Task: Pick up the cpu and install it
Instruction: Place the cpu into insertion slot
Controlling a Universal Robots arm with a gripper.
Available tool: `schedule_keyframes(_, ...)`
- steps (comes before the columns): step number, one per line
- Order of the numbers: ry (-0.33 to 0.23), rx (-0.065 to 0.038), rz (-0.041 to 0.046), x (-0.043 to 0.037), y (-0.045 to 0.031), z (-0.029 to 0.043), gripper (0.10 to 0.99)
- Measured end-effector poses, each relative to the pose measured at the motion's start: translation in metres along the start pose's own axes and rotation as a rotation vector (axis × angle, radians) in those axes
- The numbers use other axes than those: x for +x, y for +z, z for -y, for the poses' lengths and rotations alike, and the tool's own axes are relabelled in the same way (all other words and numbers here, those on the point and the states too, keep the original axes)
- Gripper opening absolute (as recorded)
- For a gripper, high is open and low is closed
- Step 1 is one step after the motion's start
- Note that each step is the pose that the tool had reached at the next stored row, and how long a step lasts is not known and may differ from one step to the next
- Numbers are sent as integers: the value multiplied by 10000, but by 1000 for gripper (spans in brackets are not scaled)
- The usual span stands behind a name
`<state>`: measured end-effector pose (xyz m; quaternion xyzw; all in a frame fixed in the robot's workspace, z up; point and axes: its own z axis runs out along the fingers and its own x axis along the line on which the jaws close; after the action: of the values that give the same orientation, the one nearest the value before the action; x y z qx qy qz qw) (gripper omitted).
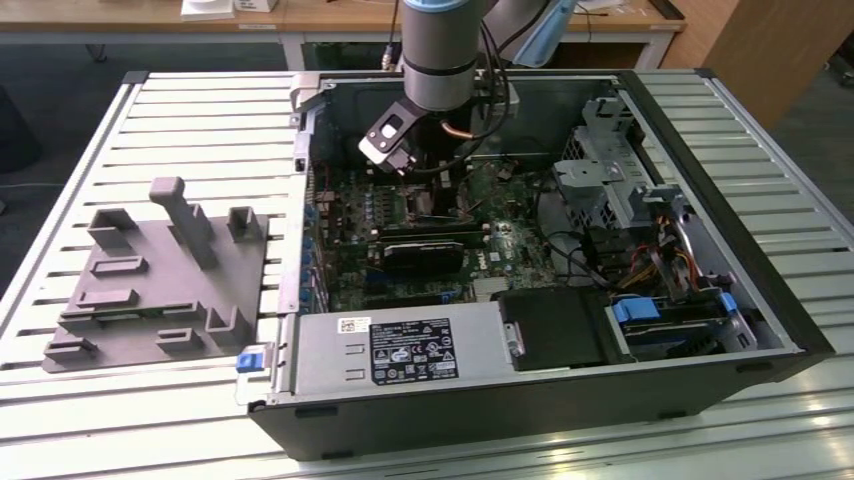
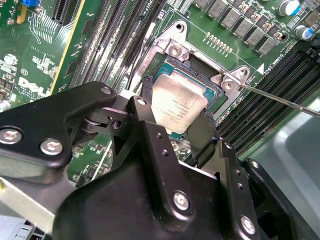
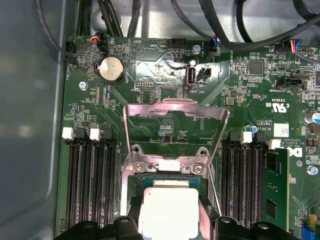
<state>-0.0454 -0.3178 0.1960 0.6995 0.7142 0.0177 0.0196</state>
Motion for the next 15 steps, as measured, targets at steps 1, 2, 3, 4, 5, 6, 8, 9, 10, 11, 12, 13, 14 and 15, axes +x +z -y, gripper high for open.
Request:
schedule_keyframes(1, 0, -1, -2, 0, 1, 0, 529)
schedule_keyframes(2, 0, -2, -3, 0, 1, 0, 529)
schedule_keyframes(3, 0, -2, -2, 0, 1, 0, 529)
schedule_keyframes(4, 0, -1, -2, 0, 1, 0, 529)
schedule_keyframes(5, 0, -2, -2, 0, 2, 0, 529)
schedule_keyframes(6, 0, -2, -3, 0, 2, 0, 529)
schedule_keyframes(8, 1, -3, -4, 1, 3, 0, 529)
schedule_keyframes(9, 1, -3, -4, 1, 3, 0, 541)
schedule_keyframes(10, 0, -3, -4, 1, 3, 0, 541)
schedule_keyframes(11, 0, -3, -4, 0, 3, 0, 604)
schedule_keyframes(12, 0, -2, -3, 0, 3, 0, 604)
schedule_keyframes(13, 1, -2, -3, 0, 3, 0, 604)
schedule_keyframes(14, 0, -3, -6, 2, 4, 0, 604)
schedule_keyframes(15, 1, -3, -12, 3, 5, 0, 604)
